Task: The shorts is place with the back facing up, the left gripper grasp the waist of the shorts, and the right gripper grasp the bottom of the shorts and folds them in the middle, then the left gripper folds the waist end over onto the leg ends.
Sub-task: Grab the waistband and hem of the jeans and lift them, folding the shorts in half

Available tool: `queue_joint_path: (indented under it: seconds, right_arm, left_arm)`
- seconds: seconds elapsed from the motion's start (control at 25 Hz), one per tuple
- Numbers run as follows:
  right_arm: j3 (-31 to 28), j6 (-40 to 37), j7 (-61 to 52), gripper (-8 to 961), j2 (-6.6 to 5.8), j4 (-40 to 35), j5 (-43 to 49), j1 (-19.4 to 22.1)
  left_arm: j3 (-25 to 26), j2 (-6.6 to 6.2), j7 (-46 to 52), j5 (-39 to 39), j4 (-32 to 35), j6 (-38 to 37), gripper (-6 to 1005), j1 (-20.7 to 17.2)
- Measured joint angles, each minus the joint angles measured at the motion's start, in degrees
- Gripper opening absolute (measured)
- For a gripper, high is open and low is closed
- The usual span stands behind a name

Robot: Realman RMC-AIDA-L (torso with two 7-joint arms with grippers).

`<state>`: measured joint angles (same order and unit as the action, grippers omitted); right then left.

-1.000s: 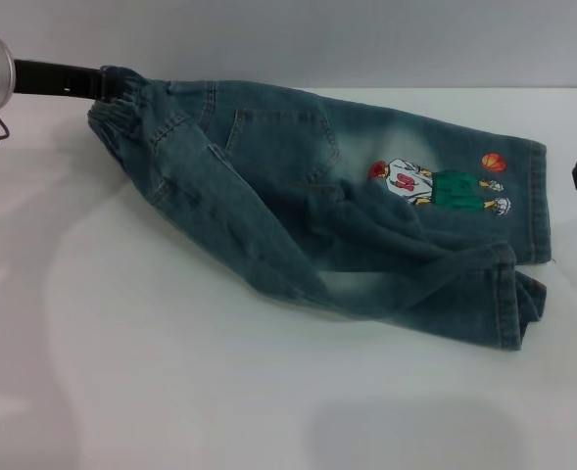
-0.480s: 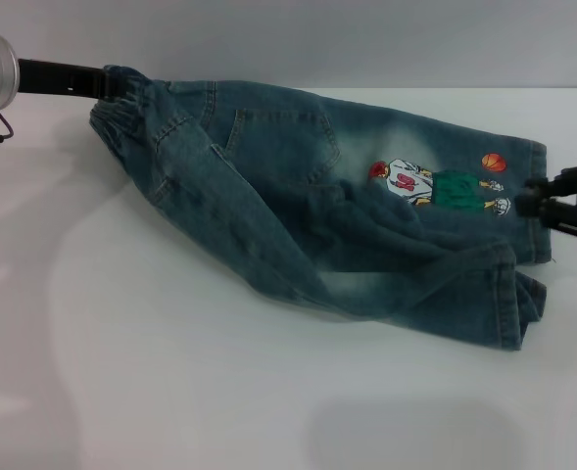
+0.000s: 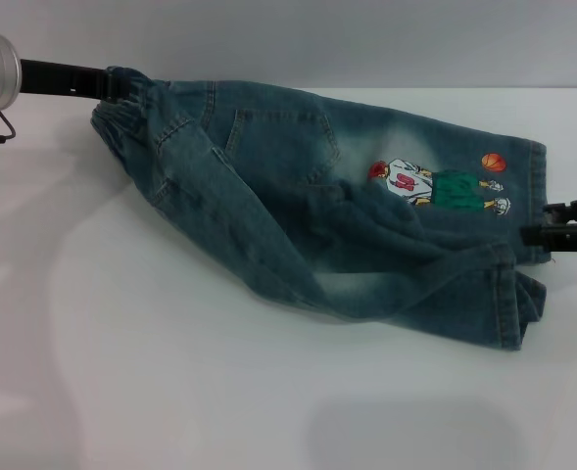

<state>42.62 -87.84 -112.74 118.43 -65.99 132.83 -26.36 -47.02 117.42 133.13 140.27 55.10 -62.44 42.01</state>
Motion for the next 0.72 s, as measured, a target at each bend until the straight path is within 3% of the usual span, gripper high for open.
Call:
queue_joint_path:
  seconds: [0.32, 0.72]
  right_arm:
    - [1.93, -0.31, -8.91, 491, 0.05, 0.15, 8.85, -3.25]
    - [2.75, -0.07, -9.66, 492, -0.01, 3.34, 9.78, -5.46]
  left_arm:
    - [0.0, 0.0, 0.02, 0.06, -0.13, 0.03, 48, 0.4]
    - [0.0, 0.0, 0.02, 0.1, -0.64, 0.27, 48, 0.52]
